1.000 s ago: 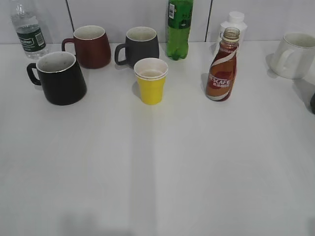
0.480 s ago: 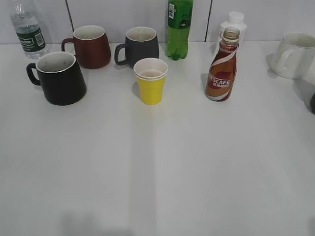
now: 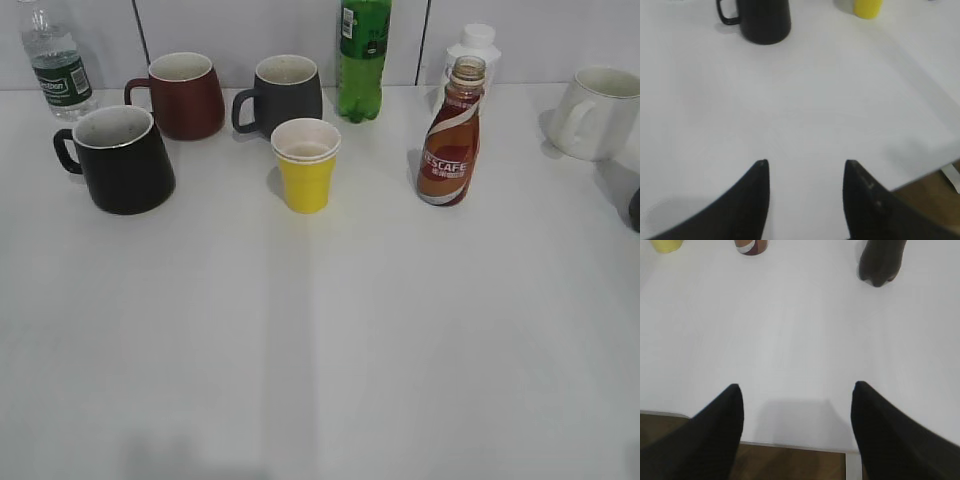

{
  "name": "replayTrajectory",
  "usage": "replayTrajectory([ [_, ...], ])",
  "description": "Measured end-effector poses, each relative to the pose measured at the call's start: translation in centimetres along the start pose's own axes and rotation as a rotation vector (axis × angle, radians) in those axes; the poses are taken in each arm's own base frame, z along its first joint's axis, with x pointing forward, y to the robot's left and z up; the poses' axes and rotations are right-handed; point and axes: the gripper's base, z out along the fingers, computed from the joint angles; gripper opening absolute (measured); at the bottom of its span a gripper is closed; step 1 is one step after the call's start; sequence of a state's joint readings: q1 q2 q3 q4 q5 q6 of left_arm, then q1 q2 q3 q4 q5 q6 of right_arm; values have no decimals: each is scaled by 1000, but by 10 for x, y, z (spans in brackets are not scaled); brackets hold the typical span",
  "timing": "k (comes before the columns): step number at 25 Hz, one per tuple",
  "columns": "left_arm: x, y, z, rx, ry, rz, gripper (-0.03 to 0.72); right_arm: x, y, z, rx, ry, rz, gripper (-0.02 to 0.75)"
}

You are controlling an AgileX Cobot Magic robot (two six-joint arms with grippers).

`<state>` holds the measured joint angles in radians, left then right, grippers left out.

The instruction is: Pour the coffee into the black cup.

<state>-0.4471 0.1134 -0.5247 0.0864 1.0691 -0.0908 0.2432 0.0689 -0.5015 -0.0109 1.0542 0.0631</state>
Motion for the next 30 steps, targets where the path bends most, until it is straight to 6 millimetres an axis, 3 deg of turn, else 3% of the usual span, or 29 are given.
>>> replayTrajectory([
  [7,1,2,-2,-166,-5,-105,363,2,0,-3,18,-23,12,525],
  [16,9,-1,-15,-339,-95,-203,362,6,1,-10,176,-91,99,525],
  [30,12,-3,-18,-386,-120,-226,300,6,1,-10,181,-93,106,525],
])
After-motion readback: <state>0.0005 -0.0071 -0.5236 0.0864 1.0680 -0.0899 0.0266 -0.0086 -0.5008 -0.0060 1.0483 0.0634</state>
